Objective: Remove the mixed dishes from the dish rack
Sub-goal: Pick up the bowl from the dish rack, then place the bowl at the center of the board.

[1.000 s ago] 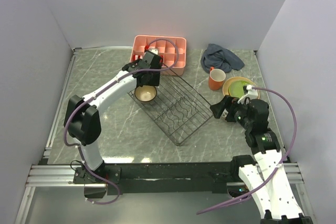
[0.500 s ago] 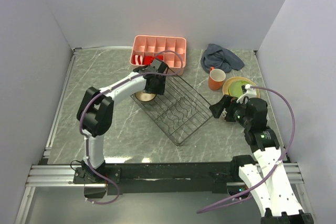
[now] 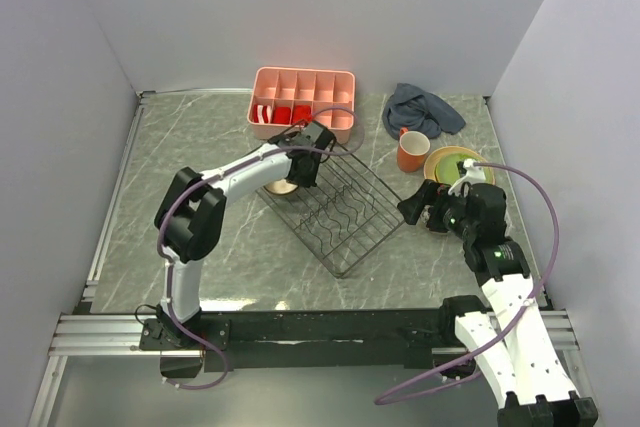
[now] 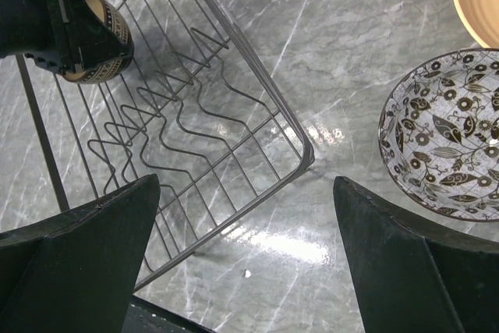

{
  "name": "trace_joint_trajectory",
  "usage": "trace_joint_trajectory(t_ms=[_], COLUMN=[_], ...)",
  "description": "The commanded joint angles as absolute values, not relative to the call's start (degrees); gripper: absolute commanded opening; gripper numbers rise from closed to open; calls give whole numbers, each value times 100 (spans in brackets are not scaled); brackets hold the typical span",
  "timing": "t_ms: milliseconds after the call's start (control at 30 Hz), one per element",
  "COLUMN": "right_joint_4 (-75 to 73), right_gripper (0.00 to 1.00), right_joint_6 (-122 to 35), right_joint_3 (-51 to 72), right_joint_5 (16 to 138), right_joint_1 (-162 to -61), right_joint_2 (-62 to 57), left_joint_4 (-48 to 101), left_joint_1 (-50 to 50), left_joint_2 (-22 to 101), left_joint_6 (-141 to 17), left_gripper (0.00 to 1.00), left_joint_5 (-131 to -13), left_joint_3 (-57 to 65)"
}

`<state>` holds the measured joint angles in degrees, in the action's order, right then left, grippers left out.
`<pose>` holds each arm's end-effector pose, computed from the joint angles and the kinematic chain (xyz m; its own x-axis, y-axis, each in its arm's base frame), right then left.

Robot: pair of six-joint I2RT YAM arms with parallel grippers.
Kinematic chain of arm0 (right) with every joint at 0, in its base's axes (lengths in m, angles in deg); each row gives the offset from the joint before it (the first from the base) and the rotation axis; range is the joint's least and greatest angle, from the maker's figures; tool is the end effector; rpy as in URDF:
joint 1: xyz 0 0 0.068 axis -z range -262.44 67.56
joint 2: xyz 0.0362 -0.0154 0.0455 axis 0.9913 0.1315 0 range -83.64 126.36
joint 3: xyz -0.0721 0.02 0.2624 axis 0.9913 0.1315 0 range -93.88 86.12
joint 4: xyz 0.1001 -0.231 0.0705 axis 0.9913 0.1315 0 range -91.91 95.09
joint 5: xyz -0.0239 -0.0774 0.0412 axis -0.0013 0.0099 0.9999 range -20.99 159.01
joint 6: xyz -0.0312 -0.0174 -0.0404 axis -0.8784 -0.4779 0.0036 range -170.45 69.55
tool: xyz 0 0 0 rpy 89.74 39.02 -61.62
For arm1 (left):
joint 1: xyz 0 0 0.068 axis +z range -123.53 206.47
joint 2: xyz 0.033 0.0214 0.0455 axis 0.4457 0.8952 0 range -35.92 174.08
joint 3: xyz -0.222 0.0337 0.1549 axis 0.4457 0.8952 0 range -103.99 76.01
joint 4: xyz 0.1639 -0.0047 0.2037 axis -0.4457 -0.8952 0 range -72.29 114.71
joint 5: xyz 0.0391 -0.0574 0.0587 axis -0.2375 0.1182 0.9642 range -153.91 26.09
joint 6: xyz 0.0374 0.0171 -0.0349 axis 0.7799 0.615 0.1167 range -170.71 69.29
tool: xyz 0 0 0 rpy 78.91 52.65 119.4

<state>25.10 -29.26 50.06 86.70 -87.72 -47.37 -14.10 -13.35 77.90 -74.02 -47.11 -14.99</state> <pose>0.1466 0.0244 0.2793 -0.5536 0.2946 -0.7790 -0.1679 0.8766 0.4509 0.3347 -0.2657 0.2202 -0.8215 0.1917 -0.5371 0.1987 0.9790 0.0455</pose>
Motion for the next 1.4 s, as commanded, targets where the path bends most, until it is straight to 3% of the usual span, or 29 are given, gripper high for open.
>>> trace_joint_trajectory(t_ms=[0, 267, 533, 700, 967, 1367], right_joint_4=[2384, 2455, 2639, 2815, 3192, 4502], right_gripper=[100, 100, 100, 100, 100, 98], right_joint_6=[-2935, -2900, -2909, -3049, -3374, -4086], right_joint_3=[4833, 4596, 4174, 3770, 2866, 1529], right_joint_5=[8764, 8773, 8790, 8887, 9571, 9099], right_joint_1=[-8807, -8807, -8798, -8798, -8877, -10782], right_joint_2=[-4681, -4541, -4251, -3935, -3223, -2080], left_joint_4=[-1238, -931, -500, -569, -1088, -1405], left_joint_1=[-1580, -1853, -2169, -2766, -3873, -4323], left_joint_2=[7263, 6314, 4936, 4345, 4151, 4459], left_joint_6=[-6831, -5548, -3904, -2655, -1671, -1256], left_gripper=[4, 1, 1, 1, 2, 3], left_joint_5=[-4633, -4606, -5887, -6136, -6066, -6610], left_joint_3=[-1558, -1153, -46, 622, 658, 193])
